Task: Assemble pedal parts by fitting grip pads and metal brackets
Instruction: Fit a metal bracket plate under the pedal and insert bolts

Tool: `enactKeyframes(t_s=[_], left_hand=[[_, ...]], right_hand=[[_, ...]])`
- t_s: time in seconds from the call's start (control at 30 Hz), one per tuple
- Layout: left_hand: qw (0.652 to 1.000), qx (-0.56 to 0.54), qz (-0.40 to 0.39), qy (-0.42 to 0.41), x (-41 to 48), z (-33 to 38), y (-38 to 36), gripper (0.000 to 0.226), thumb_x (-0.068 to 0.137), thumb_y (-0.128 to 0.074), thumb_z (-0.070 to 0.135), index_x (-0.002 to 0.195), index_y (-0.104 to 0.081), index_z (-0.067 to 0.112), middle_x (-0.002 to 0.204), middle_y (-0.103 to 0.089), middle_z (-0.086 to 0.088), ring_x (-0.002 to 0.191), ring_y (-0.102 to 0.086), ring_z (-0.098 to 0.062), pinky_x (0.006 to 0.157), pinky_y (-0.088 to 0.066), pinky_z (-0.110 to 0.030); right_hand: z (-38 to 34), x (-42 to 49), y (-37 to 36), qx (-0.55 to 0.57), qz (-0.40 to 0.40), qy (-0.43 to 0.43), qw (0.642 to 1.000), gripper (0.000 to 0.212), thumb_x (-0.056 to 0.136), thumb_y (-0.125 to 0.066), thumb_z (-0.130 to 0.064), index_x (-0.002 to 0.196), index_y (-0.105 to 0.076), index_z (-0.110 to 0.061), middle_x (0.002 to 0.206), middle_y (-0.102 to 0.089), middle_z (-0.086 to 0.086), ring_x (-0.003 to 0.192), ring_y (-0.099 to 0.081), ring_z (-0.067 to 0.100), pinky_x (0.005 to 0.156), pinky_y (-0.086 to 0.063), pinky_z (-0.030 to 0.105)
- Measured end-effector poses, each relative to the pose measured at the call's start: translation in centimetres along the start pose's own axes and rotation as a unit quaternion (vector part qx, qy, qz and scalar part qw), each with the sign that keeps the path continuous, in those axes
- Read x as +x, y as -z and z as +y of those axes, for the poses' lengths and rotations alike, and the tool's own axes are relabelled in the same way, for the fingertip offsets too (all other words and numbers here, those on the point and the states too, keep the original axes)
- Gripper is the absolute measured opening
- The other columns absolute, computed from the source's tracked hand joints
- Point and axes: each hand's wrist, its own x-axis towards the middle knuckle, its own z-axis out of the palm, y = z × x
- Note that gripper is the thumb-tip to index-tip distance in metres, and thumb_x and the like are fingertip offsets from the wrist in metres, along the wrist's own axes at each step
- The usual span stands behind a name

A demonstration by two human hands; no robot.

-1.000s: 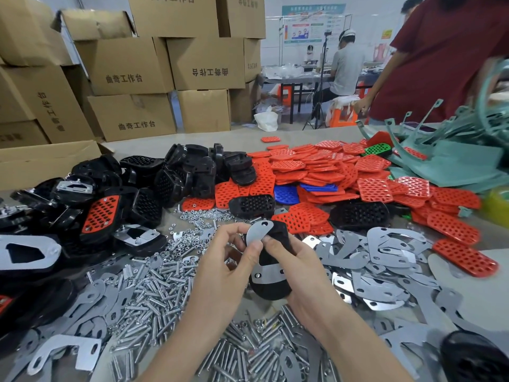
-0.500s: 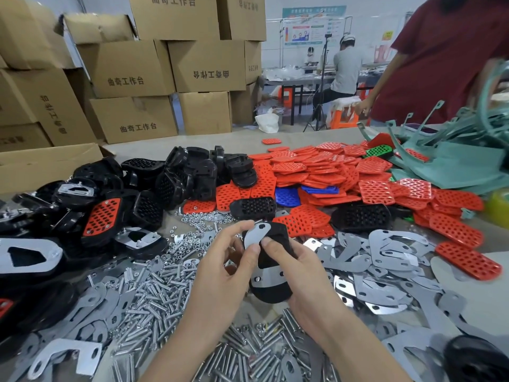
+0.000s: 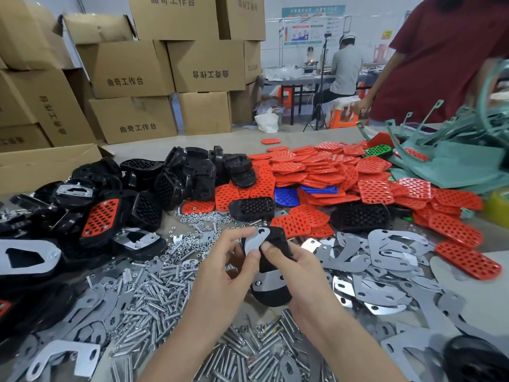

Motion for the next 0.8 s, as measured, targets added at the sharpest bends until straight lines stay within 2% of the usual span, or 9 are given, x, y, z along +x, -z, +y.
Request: enactKeyframes(t_s=[0.07, 0.17, 0.27, 0.37, 0.47, 0.6, 0.7, 0.8], left_hand=[[1.0, -0.002, -0.004, 0.001, 0.1, -0.2, 0.0, 0.032, 0.097, -0.063, 0.022, 0.109, -0.059, 0.051, 0.077, -0.057, 0.011, 0.077, -0.064, -0.015, 0.064, -0.051, -0.021], [1.0, 0.0, -0.011, -0.001, 0.1, -0.4, 0.1, 0.031, 0.097, -0.063, 0.022, 0.108, -0.058, 0.051, 0.076, -0.058, 0.01, 0.076, -0.063, -0.011, 0.064, -0.05, -0.02], [1.0, 0.008, -0.014, -0.006, 0.2, -0.4, 0.1, 0.031, 0.097, -0.064, 0.023, 0.11, -0.059, 0.05, 0.076, -0.055, 0.016, 0.073, -0.062, -0.01, 0.062, -0.048, -0.018], [1.0, 0.013, -0.007, -0.01, 0.2, -0.4, 0.1, 0.028, 0.097, -0.064, 0.027, 0.109, -0.059, 0.051, 0.076, -0.054, 0.015, 0.072, -0.059, -0.007, 0.06, -0.046, -0.016], [1.0, 0.015, 0.003, -0.004, 0.2, -0.3, 0.1, 0.02, 0.096, -0.063, 0.035, 0.106, -0.058, 0.051, 0.074, -0.056, 0.01, 0.072, -0.059, -0.006, 0.057, -0.042, -0.014], [1.0, -0.001, 0.013, 0.0, 0.3, -0.2, 0.1, 0.013, 0.093, -0.06, 0.045, 0.105, -0.06, 0.046, 0.078, -0.057, 0.0, 0.075, -0.059, -0.015, 0.059, -0.045, -0.02], [1.0, -0.018, 0.022, 0.01, 0.4, -0.1, 0.1, 0.005, 0.097, -0.062, 0.037, 0.101, -0.062, 0.041, 0.085, -0.057, -0.021, 0.08, -0.058, -0.031, 0.066, -0.047, -0.036], [0.999, -0.022, 0.024, 0.017, 0.5, 0.0, 0.1, 0.003, 0.096, -0.063, 0.037, 0.098, -0.061, 0.039, 0.083, -0.054, -0.025, 0.076, -0.056, -0.034, 0.062, -0.046, -0.04]], right_hand=[[0.0, 0.0, -0.1, 0.004, 0.009, -0.003, 1.0, 0.015, 0.099, -0.068, -0.023, 0.098, -0.08, -0.014, 0.104, -0.076, 0.023, 0.106, -0.07, 0.045, 0.099, -0.055, 0.058], [-0.2, -0.3, -0.2, 0.01, 0.013, -0.007, 1.0, 0.015, 0.099, -0.068, -0.02, 0.101, -0.078, -0.01, 0.106, -0.075, 0.025, 0.095, -0.071, 0.033, 0.099, -0.053, 0.057], [-0.4, -0.4, -0.3, 0.018, 0.011, -0.013, 1.0, 0.015, 0.1, -0.066, -0.018, 0.101, -0.077, -0.008, 0.104, -0.075, 0.024, 0.089, -0.07, 0.029, 0.085, -0.059, 0.047], [-0.3, -0.4, -0.4, 0.014, 0.014, -0.011, 1.0, 0.015, 0.1, -0.065, -0.016, 0.098, -0.077, -0.009, 0.097, -0.078, 0.019, 0.085, -0.07, 0.026, 0.08, -0.058, 0.043], [-0.4, -0.5, -0.6, 0.016, 0.014, -0.008, 1.0, 0.016, 0.1, -0.065, -0.017, 0.092, -0.079, -0.016, 0.086, -0.077, 0.01, 0.078, -0.069, 0.021, 0.059, -0.058, 0.03], [-0.5, -0.6, -0.7, 0.013, 0.005, -0.003, 1.0, 0.021, 0.1, -0.065, -0.016, 0.087, -0.081, -0.023, 0.083, -0.077, 0.006, 0.072, -0.07, 0.015, 0.052, -0.055, 0.025], [-0.4, -0.7, -0.9, 0.0, 0.009, 0.014, 1.0, 0.024, 0.099, -0.066, -0.014, 0.085, -0.081, -0.026, 0.082, -0.079, 0.004, 0.07, -0.071, 0.011, 0.057, -0.055, 0.02], [-0.5, -0.8, -1.1, -0.011, 0.006, 0.019, 1.0, 0.021, 0.099, -0.067, -0.015, 0.088, -0.081, -0.026, 0.081, -0.079, 0.002, 0.068, -0.07, 0.009, 0.056, -0.055, 0.022]])
